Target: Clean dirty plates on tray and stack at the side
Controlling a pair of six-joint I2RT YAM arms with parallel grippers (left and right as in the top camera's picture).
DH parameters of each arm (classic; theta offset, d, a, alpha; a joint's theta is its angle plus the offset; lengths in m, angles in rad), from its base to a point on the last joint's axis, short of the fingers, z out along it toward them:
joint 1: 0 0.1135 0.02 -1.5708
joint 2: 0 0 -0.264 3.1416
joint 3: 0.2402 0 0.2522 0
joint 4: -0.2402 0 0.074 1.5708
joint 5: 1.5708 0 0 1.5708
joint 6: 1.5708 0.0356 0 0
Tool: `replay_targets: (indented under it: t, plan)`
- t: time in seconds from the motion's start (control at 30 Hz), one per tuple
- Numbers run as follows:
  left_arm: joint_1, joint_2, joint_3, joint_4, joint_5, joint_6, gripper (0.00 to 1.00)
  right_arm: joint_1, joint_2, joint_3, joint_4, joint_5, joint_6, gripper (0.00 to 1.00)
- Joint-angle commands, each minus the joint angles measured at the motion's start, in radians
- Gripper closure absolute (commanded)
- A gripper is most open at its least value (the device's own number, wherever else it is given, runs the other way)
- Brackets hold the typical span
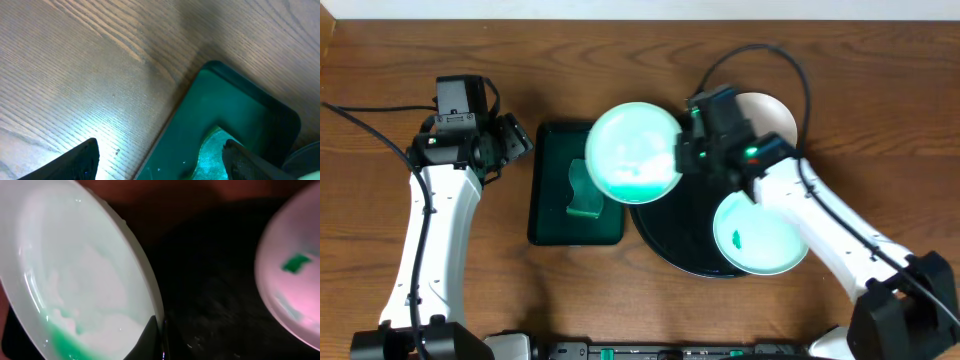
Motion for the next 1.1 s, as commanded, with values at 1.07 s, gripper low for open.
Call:
replay_targets:
  t: [1.07]
  plan:
    - [0.004,0.000,0.015,-0.006,-0.010,0.003,0.21,0.457,0.031,0.023,0.666,0.874,-0.879,0.99]
